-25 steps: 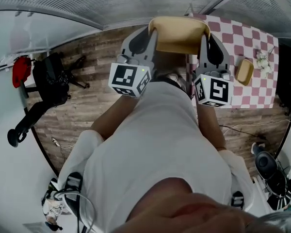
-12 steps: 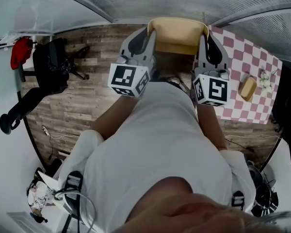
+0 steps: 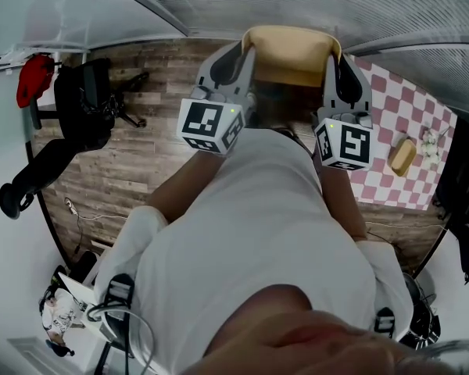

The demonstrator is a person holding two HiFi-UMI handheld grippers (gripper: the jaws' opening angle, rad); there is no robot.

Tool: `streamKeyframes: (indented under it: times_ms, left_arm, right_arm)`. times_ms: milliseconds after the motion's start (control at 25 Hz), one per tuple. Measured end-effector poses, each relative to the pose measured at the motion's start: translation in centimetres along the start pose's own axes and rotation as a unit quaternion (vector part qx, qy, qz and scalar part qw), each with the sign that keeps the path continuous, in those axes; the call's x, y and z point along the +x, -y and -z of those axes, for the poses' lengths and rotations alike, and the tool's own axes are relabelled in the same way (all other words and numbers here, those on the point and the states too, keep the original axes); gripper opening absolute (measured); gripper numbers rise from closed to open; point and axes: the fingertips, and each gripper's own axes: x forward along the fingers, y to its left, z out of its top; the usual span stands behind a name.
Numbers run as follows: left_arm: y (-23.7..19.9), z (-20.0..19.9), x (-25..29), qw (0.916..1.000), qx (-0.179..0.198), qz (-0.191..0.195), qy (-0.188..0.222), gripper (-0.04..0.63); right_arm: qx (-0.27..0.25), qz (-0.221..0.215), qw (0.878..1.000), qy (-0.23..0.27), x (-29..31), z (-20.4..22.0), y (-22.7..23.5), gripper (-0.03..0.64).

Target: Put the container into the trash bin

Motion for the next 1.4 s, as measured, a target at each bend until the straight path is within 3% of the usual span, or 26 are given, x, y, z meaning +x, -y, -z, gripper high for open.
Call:
streamKeyframes:
  times_ms: [440,840,1400]
  left_arm:
    - [-6.1,-1.2,-0.1,0.9985,-0.004,-0.054,0.004,0.064]
    - [-5.9,-1.1,1.2,0.9957,-0.009,-0.092,0.003,0.064]
    - [-4.4,2.5,5.4,0.9965,-0.014,-0.072,-0.04,0.063]
  right_arm:
    - [0.003,-0.051,0.999,-0.001,5.9,-0.3,-3.7,0.049]
    - [0.011,-0.091,0.996,-0.004,7.6,0.3,-2.2,0.049]
    - [0.018,-0.069,0.997,-0.043,8.0,4.0,1.6,0.049]
